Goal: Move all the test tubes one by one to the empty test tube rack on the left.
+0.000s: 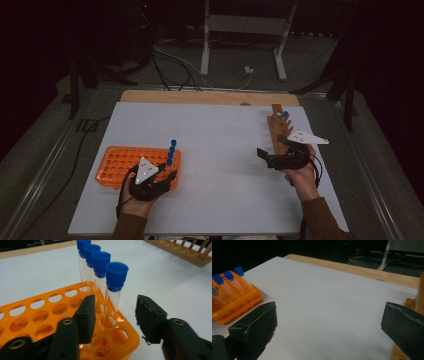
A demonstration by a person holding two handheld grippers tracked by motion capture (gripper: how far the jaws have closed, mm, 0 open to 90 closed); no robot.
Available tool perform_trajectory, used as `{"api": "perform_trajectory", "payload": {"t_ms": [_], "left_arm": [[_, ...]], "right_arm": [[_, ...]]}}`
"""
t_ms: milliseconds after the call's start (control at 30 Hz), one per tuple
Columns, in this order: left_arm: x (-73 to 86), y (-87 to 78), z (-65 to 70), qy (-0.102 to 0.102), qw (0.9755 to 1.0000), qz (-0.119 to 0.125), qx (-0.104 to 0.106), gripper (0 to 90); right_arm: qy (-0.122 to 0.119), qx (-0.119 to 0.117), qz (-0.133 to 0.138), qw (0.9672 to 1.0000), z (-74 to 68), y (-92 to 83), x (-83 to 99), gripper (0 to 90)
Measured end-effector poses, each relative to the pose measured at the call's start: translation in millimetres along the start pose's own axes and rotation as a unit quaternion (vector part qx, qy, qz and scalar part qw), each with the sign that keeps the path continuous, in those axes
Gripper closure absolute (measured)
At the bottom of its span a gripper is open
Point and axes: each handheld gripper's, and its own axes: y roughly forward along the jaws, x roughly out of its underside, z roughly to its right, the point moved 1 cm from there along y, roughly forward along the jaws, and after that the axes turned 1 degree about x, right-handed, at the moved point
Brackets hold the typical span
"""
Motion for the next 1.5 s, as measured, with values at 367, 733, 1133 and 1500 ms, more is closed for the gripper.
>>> {"api": "perform_trajectory", "payload": {"t_ms": [367,733,1133,1500], "left_arm": [[-4.6,-3.1,3.6,-0.013,0.9992,0.031,0.021,21.2],[-4.5,-15.7,13.8,-0.003,0.9983,0.047,0.035,27.8],[2.7,-10.5,21.9,0.015,0.9979,0.026,0.058,43.9],[-1.2,12.4,27.2,0.021,0.9966,0.025,0.076,35.4]], "right_arm": [[-0.011,0.063,-0.015,0.9978,34.6,-5.0,-13.1,0.5],[0.002,0.113,-0.060,0.9918,73.5,10.6,-13.8,4.2],[-0.001,0.128,-0.078,0.9887,90.4,25.8,-20.5,8.5],[-0.003,0.140,-0.091,0.9860,101.1,49.5,-25.8,22.5]]}}
